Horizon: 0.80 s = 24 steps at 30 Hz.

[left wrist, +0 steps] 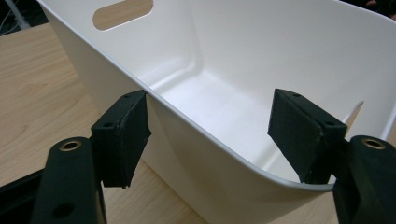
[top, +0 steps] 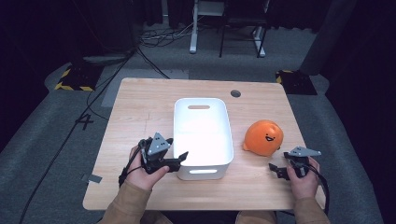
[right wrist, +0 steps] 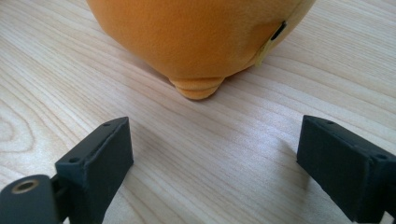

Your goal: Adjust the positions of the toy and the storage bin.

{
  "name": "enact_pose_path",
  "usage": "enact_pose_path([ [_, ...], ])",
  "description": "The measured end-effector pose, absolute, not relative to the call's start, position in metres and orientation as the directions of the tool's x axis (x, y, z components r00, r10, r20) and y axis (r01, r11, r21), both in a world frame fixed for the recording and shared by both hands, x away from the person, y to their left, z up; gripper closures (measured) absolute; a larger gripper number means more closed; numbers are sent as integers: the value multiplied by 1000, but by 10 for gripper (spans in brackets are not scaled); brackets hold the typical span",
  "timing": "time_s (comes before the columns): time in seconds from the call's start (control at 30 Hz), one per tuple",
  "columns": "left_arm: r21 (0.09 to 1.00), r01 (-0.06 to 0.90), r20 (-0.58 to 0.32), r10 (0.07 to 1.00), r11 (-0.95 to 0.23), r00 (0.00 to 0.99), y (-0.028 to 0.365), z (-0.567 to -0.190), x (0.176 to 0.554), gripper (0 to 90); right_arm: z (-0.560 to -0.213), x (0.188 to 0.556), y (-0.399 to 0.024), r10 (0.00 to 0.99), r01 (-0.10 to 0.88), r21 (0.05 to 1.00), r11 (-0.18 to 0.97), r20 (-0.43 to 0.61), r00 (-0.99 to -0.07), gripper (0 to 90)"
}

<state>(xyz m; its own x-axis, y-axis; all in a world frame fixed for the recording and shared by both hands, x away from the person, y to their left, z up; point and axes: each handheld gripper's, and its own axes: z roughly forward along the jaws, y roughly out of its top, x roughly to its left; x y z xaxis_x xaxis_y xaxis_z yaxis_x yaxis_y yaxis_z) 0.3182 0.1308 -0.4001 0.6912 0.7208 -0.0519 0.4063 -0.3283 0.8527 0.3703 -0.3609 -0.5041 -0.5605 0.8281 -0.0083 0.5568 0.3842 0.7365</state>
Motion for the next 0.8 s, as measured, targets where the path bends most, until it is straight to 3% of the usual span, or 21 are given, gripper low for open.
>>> enact_pose_path([
  [0.8,832,395,-34,674,-390,738,102,-397,274,218,-504,370,-361,828,557,736,385,-9,-561,106],
])
